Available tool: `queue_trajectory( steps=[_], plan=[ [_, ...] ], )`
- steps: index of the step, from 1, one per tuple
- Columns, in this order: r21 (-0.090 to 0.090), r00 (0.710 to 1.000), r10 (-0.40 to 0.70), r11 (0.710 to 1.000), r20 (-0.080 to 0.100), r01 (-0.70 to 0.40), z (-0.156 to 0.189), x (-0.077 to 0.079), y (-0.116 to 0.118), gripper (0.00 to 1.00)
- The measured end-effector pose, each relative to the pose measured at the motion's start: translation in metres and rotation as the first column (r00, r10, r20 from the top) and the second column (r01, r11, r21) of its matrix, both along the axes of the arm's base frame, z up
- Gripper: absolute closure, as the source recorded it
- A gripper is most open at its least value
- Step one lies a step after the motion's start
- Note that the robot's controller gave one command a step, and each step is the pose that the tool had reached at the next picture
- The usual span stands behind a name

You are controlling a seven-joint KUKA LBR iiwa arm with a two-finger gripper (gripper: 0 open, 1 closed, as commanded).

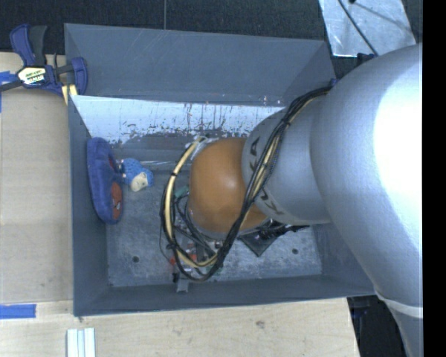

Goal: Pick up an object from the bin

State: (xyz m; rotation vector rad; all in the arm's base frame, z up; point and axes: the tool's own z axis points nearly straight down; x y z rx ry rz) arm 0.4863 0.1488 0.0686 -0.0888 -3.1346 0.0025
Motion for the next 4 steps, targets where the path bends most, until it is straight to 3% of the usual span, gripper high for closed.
queue_trajectory(
  steps=[1, 2, 3, 4],
  plan=[
    [0.0, 0.999, 0.031, 1.0, 0.011, -0.031, 0.003, 0.038, -0.097, 0.0],
    [0.001, 0.936, 0.351, 0.936, 0.009, -0.351, 0.002, 0.035, -0.105, 0.0],
    [0.001, 0.937, 0.349, 0.937, 0.013, -0.349, 0.003, 0.035, -0.105, 1.0],
    [-0.001, 0.926, 0.378, 0.926, 0.016, -0.378, 0.098, 0.025, -0.097, 1.0]
  ],
)
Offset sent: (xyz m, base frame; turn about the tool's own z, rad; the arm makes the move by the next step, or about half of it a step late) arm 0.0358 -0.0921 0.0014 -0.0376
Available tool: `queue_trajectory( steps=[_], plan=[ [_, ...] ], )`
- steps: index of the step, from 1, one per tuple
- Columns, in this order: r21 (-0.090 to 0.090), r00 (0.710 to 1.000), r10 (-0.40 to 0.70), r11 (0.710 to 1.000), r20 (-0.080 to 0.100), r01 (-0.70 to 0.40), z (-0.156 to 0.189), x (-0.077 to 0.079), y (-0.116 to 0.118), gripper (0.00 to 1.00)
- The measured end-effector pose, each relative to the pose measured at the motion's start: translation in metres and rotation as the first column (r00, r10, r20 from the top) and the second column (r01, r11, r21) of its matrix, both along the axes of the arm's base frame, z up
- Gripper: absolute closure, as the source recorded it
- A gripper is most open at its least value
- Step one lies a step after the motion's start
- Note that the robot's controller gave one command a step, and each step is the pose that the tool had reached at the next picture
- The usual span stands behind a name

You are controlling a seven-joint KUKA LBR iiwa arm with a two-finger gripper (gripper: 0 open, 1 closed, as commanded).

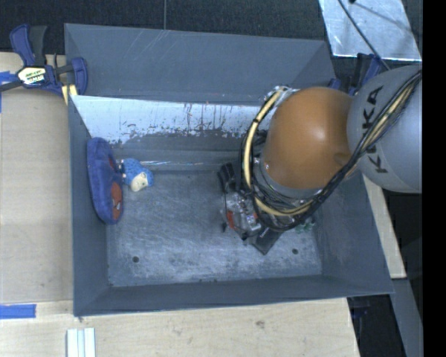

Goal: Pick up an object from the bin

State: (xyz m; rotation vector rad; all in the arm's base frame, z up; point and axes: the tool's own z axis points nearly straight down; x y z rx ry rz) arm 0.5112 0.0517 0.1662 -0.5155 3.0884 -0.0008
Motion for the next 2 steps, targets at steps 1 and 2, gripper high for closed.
queue_trajectory(
  steps=[1, 2],
  plan=[
    [0.0, 0.999, -0.042, 0.999, -0.002, 0.042, 0.052, -0.016, -0.001, 1.0],
    [0.0, 0.994, 0.11, 0.994, -0.002, -0.11, 0.095, -0.006, 0.029, 1.0]
  ],
)
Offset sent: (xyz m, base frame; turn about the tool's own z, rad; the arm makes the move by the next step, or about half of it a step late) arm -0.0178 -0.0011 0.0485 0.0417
